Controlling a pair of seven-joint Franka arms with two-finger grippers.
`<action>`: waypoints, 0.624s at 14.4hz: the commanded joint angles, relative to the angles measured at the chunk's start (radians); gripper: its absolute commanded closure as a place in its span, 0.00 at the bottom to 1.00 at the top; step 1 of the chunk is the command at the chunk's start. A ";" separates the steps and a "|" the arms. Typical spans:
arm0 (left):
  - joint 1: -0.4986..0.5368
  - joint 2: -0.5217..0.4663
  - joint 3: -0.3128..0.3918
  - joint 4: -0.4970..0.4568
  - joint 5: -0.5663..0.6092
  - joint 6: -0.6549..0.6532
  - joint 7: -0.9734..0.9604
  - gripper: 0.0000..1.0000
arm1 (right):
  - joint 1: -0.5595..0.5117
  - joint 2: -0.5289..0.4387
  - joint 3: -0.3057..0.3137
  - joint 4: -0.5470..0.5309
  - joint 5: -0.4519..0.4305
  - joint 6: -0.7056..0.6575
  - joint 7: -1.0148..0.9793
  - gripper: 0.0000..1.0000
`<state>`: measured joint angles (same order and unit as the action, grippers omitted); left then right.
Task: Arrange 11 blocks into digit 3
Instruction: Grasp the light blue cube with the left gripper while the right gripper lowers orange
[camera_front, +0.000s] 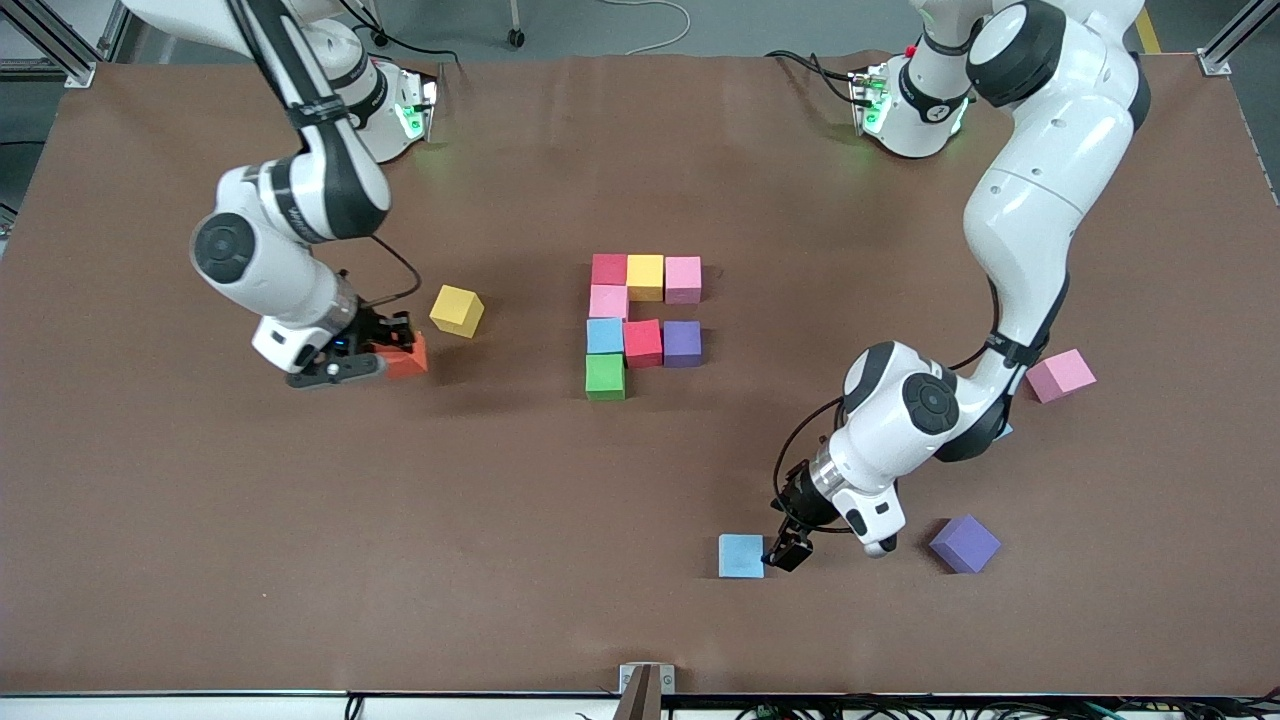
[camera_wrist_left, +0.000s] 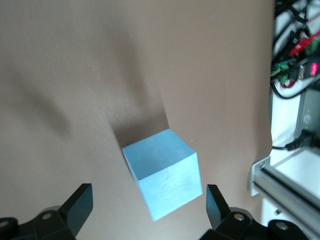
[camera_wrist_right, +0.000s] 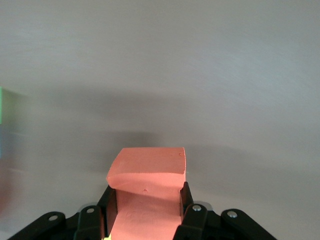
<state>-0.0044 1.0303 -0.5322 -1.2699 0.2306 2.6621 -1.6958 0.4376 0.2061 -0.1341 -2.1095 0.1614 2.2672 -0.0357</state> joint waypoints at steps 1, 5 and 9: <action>-0.022 0.053 0.001 0.092 -0.134 0.002 -0.010 0.00 | 0.070 0.159 -0.009 0.251 0.018 -0.095 0.078 1.00; -0.048 0.146 -0.002 0.199 -0.152 0.001 -0.011 0.00 | 0.153 0.320 -0.009 0.507 0.021 -0.101 0.272 1.00; -0.068 0.159 0.000 0.216 -0.157 -0.030 -0.011 0.00 | 0.196 0.461 -0.007 0.704 0.082 -0.193 0.368 1.00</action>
<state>-0.0561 1.1666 -0.5328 -1.1095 0.0928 2.6623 -1.7033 0.6171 0.5747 -0.1319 -1.5502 0.1981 2.1502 0.2877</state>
